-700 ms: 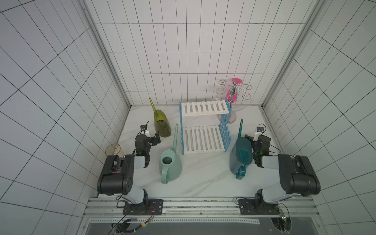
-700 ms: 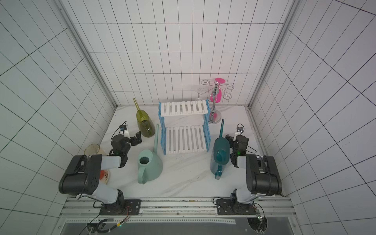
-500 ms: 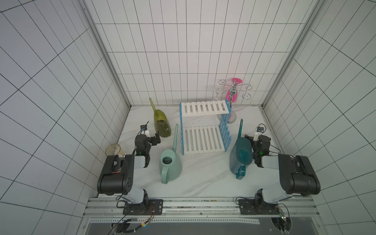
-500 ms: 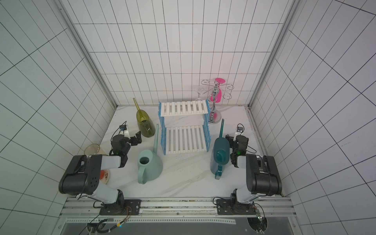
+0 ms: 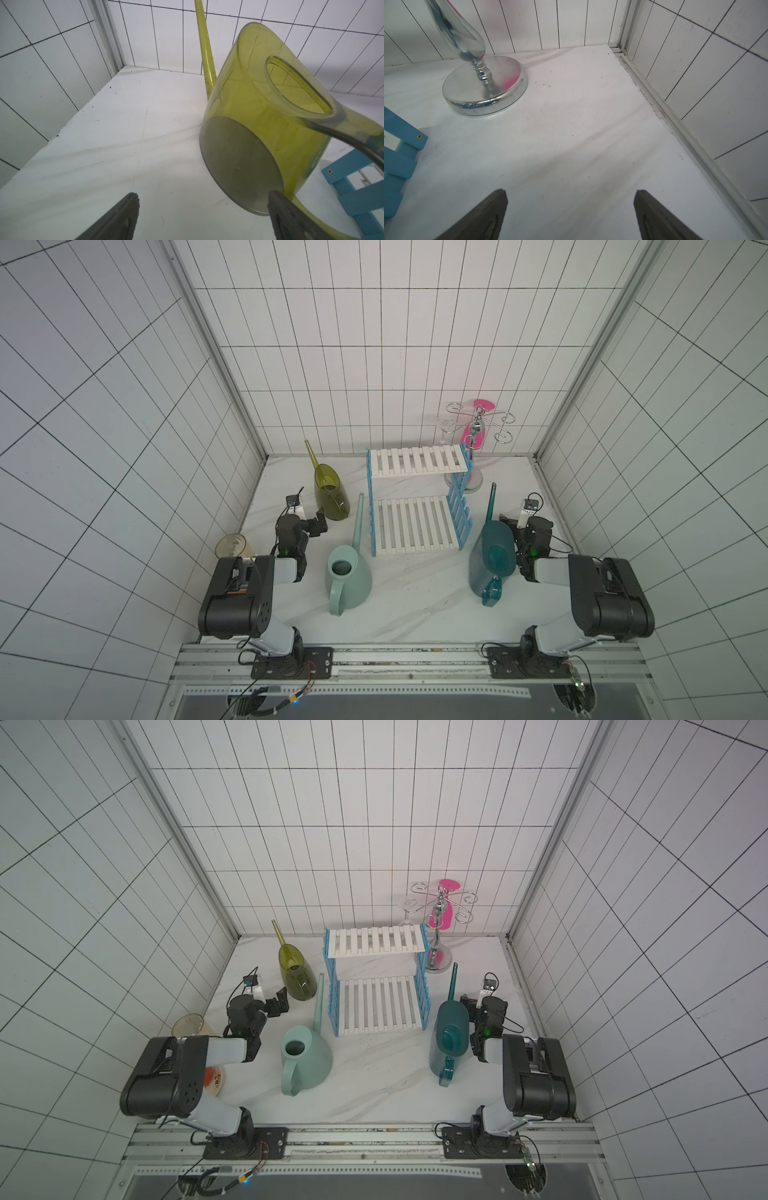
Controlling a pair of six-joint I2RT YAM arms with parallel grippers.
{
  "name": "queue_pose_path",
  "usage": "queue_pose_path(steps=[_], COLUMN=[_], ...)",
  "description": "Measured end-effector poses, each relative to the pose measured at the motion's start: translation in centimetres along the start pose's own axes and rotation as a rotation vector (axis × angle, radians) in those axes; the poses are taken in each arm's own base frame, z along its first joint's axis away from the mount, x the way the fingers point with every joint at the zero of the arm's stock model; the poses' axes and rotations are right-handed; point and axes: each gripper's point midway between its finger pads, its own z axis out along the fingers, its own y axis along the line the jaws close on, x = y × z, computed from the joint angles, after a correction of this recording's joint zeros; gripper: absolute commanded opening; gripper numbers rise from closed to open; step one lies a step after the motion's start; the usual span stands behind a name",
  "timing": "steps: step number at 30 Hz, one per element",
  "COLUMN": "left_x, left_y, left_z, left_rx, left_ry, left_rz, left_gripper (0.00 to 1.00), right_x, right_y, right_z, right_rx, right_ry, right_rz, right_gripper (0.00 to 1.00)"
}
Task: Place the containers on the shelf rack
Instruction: 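Pick up a container from the center of the board.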
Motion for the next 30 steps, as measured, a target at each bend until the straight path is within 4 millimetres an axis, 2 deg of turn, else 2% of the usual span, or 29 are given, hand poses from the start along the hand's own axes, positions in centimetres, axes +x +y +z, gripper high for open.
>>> queue_pose_path(steps=[3, 5, 7, 10, 12, 15, 18, 21, 26, 30], left_x=[-2.1, -5.4, -9.6, -14.9, -17.3, -18.9, -18.8, -17.3, -12.5, -8.4], left_y=[0.4, 0.3, -0.3, -1.9, -2.9, -3.9, -5.5, -7.7, -9.5, -9.4], left_z=[-0.7, -1.6, -3.0, -6.0, -8.2, -11.6, -14.5, -17.8, -21.9, -24.3], left_rx=[-0.045, -0.080, -0.105, -0.120, -0.118, -0.114, -0.081, -0.005, 0.082, 0.099], left_ry=[-0.002, -0.030, -0.082, -0.139, -0.146, -0.097, -0.020, 0.076, 0.290, 0.453], left_rz=[-0.012, -0.026, -0.044, -0.094, -0.146, -0.219, -0.229, -0.198, -0.146, -0.088], left_gripper=[0.98, 0.98, 0.98, 0.98, 0.98, 0.98, 0.98, 0.99, 0.98, 0.98], right_x=[-0.9, -3.1, -6.0, -9.2, -10.1, -9.7, -9.1, -8.8, -8.4, -9.0], right_y=[-0.4, -0.6, -0.9, -1.2, -1.2, -1.0, -0.6, -0.3, 0.0, -0.1], right_z=[-0.7, -1.5, -2.5, -4.6, -5.6, -6.8, -7.8, -8.7, -10.1, -11.3], right_rx=[0.021, 0.034, 0.042, 0.046, 0.042, 0.031, 0.010, -0.011, -0.031, -0.036], right_ry=[0.019, 0.000, -0.041, -0.087, -0.082, -0.016, 0.049, 0.089, 0.119, 0.095], right_rz=[0.004, 0.012, 0.028, 0.061, 0.082, 0.107, 0.125, 0.138, 0.163, 0.181], right_gripper=[0.99, 0.99, 0.99, 0.99, 0.99, 0.99, 0.99, 0.99, 0.99, 0.99])
